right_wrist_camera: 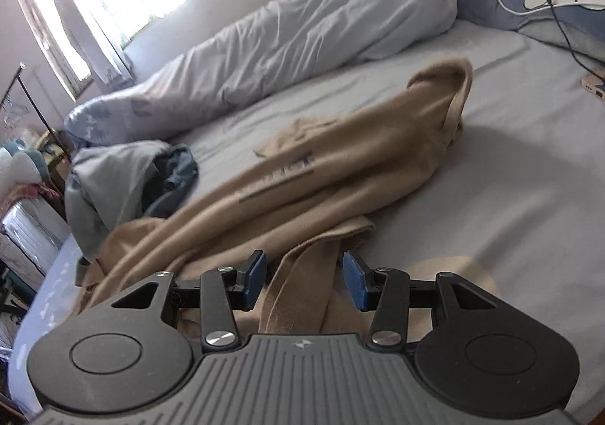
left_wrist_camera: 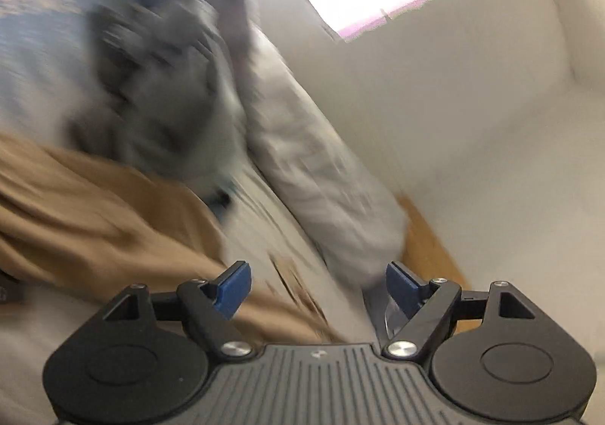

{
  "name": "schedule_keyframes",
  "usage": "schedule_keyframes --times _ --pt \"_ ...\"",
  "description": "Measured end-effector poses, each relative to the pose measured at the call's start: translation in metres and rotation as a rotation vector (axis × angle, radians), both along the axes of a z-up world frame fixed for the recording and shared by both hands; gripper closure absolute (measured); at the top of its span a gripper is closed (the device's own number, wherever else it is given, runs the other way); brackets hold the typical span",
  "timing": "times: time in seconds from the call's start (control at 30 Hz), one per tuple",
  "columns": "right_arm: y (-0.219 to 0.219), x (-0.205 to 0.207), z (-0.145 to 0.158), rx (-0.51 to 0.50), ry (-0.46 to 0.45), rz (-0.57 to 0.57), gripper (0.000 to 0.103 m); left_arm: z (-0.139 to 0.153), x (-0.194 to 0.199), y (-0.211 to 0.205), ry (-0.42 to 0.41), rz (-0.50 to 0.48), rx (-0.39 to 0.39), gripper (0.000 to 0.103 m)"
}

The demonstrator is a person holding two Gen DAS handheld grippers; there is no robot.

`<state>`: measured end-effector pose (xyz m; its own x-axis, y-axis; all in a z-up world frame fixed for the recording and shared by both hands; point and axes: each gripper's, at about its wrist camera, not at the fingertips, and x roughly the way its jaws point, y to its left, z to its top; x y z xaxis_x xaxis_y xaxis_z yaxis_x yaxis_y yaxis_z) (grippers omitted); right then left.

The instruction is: Fold clothes

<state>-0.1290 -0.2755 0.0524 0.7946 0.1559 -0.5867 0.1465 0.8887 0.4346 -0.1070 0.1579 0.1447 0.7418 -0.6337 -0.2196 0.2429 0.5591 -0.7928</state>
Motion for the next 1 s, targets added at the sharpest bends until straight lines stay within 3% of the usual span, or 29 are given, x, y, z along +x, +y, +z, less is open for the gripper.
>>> schedule_keyframes --times 0.1,0.13,0.17,0.27,0.4,0.5,0.6,0.7,0.77,0.83,0.93,1.0 --pt "0.008 0.01 -0.007 -0.037 0.021 0.011 0.059 -0.025 -0.001 -0.063 0.0 -0.111 0.101 0.024" --pt "0.01 0.011 -0.008 -0.06 0.017 0.011 0.069 -0.035 -0.003 -0.077 0.011 -0.143 0.125 0.024" --pt "0.013 0.01 -0.007 -0.082 0.012 0.011 0.088 -0.046 -0.005 -0.086 0.02 -0.168 0.139 0.024" --pt "0.016 -0.005 0.003 -0.135 -0.044 -0.004 0.097 -0.083 -0.01 -0.098 0.052 -0.214 0.142 0.024" --pt "0.005 -0.034 0.029 -0.134 -0.163 -0.021 0.1 -0.113 -0.006 -0.098 0.148 -0.198 0.078 0.024" --pt "-0.015 -0.054 0.046 -0.126 -0.224 -0.087 0.101 -0.122 0.002 -0.095 0.173 -0.179 0.024 0.024" --pt "-0.031 -0.066 0.06 -0.202 -0.257 -0.179 0.102 -0.124 0.006 -0.099 0.182 -0.187 0.023 0.024" --pt "-0.055 -0.07 0.069 -0.208 -0.272 -0.249 0.102 -0.116 0.002 -0.106 0.136 -0.203 0.074 0.024" --pt "-0.074 -0.061 0.067 -0.223 -0.248 -0.283 0.103 -0.114 0.001 -0.109 0.117 -0.205 0.101 0.024" --pt "-0.097 -0.049 0.059 -0.218 -0.197 -0.32 0.102 -0.119 0.004 -0.108 0.15 -0.187 0.095 0.024" --pt "-0.127 -0.037 0.035 -0.194 -0.055 -0.485 0.101 -0.127 0.01 -0.107 0.2 -0.16 0.086 0.024" --pt "-0.131 -0.045 0.024 -0.192 -0.032 -0.535 0.099 -0.133 0.013 -0.107 0.233 -0.142 0.079 0.024"
